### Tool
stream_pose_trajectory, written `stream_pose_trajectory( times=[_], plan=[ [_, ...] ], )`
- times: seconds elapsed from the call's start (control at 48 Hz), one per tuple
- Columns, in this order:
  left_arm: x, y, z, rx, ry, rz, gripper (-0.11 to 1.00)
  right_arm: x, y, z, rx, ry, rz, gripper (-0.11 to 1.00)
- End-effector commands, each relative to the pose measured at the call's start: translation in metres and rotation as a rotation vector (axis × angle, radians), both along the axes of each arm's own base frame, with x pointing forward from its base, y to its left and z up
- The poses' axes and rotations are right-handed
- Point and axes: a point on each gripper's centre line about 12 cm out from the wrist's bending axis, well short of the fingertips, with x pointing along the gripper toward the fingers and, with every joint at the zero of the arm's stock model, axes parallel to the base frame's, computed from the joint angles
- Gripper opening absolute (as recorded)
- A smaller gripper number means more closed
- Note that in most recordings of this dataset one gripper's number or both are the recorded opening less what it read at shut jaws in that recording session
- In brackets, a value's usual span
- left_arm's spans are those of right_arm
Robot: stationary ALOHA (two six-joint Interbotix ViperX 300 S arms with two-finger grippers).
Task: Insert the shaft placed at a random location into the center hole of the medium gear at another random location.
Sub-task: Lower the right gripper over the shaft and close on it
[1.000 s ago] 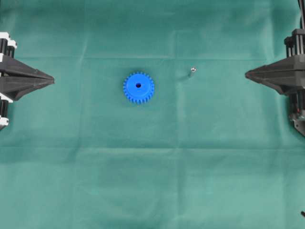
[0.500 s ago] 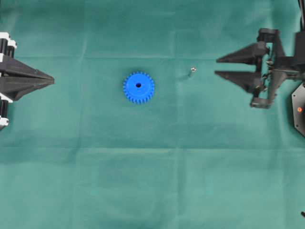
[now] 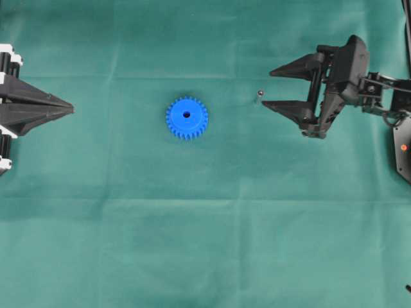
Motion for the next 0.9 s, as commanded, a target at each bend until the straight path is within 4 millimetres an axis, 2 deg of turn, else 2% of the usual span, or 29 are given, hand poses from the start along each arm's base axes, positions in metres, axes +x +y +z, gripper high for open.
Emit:
stream_pose_trajectory(
  times=[0.0,0.313,0.542,0.771,0.875],
  plan=[
    [0.003,0.000,0.008,0.003,-0.020,-0.002,0.00,0.008,-0.004,-0.001,0.004,-0.026,-0.016,0.80],
    [0.003,0.000,0.008,0.001,-0.017,-0.002,0.00,0.014,-0.012,-0.028,0.019,0.006,-0.051,0.79],
    [0.003,0.000,0.007,0.001,-0.014,-0.002,0.00,0.019,-0.013,-0.035,0.020,0.017,-0.052,0.78],
    [0.003,0.000,0.007,0.001,-0.014,-0.002,0.00,0.021,-0.013,-0.038,0.022,0.024,-0.051,0.71],
    [0.003,0.000,0.006,0.000,-0.006,-0.002,0.00,0.020,-0.014,-0.039,0.023,0.027,-0.052,0.63]
  ],
)
